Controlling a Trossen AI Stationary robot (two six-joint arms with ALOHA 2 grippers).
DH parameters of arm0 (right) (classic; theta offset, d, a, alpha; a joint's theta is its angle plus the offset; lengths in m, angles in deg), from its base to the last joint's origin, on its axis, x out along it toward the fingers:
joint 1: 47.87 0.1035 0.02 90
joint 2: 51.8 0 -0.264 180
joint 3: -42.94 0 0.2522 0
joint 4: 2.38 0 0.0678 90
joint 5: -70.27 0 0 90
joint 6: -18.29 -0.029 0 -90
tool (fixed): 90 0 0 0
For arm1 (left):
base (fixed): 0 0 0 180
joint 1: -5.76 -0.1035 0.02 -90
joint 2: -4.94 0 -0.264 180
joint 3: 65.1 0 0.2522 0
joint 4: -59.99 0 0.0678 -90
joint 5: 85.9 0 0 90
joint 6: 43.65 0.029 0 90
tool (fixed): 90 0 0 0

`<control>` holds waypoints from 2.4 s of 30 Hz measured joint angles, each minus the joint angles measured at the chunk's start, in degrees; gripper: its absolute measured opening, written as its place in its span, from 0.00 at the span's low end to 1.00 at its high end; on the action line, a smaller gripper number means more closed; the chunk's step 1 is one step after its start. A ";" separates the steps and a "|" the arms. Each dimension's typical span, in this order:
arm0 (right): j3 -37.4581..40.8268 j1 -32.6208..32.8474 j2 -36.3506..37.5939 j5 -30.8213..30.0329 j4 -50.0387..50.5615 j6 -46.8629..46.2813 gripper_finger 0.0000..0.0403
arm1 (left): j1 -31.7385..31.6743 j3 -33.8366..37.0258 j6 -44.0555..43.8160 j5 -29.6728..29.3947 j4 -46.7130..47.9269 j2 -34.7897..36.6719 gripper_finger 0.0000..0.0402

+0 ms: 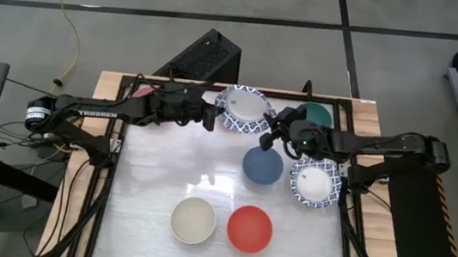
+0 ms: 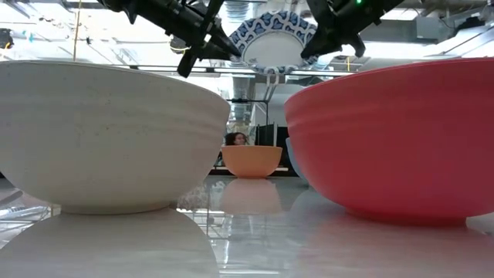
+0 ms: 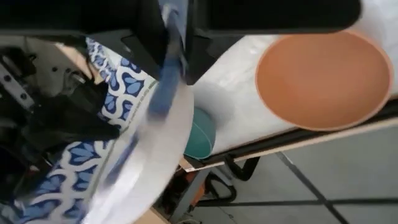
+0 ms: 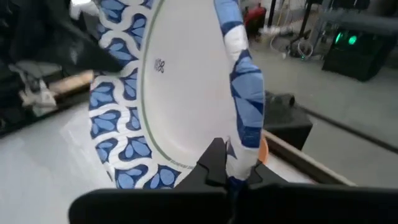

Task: Nest bowls inside each other
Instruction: Stack the bottom white patterned plate on top of the stacked white patterned plates

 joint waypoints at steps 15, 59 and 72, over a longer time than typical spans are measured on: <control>-1.20 -12.46 9.58 13.88 26.96 -12.63 0.01 | -0.01 0.00 10.62 8.54 9.24 0.00 0.54; -9.07 -18.70 -0.78 40.04 83.05 -18.02 0.02 | -0.03 0.00 12.01 15.21 16.81 0.00 0.57; -9.07 -18.63 -6.59 37.38 82.99 -16.25 0.19 | -0.03 0.00 14.50 15.23 17.05 0.00 0.57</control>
